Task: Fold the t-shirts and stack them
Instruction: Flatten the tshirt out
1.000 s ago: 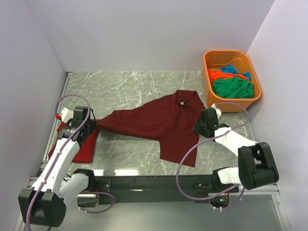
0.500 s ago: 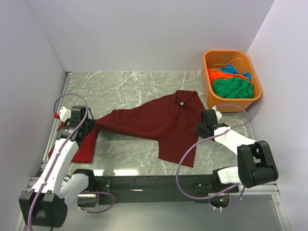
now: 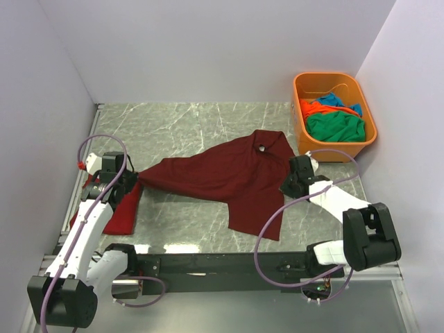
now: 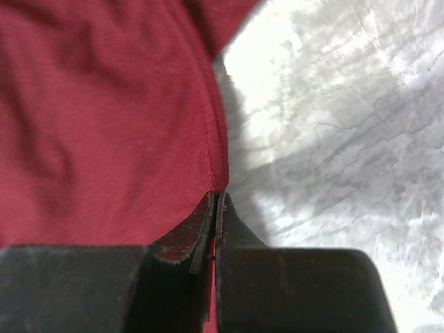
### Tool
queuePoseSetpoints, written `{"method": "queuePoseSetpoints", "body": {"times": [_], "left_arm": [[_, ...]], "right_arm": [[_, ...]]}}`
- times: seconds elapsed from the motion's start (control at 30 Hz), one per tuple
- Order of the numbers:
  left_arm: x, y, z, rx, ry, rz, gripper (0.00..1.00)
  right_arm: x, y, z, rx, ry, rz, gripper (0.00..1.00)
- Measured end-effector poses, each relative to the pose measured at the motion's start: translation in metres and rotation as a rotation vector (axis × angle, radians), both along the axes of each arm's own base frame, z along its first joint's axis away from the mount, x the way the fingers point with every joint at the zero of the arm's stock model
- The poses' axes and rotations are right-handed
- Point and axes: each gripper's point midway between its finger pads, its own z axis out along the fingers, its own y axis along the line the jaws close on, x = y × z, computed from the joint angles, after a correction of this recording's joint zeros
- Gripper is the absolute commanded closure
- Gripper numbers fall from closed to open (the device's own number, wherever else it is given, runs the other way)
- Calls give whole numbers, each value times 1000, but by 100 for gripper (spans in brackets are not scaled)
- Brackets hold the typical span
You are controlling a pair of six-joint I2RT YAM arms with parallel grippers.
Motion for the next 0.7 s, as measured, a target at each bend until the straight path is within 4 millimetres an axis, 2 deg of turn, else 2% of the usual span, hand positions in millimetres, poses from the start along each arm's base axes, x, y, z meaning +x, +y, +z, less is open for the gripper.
{"method": "queuePoseSetpoints", "body": {"times": [0.07, 0.13, 0.2, 0.3, 0.37, 0.5, 0.63, 0.7], "left_arm": [[1, 0, 2, 1, -4, -3, 99], [3, -1, 9, -1, -19, -11, 100], [9, -2, 23, 0, -51, -19, 99], [20, -3, 59, 4, -132, -33, 99], [27, -4, 85, 12, -190, -44, 99], [36, -4, 142, 32, -321, -60, 100], [35, -3, 212, 55, -478, -73, 100], [29, -2, 243, 65, -554, -77, 100]], "right_arm": [[5, 2, 13, 10, -18, 5, 100], [17, 6, 39, 25, -73, 9, 100], [35, 10, 82, 43, -167, 12, 100], [63, 14, 165, 69, -358, 17, 100], [70, 15, 220, 83, -479, 24, 100], [59, 8, 317, 90, -687, 27, 100], [34, -3, 394, 74, -844, 19, 100], [19, -10, 424, 62, -911, 11, 100]]}}
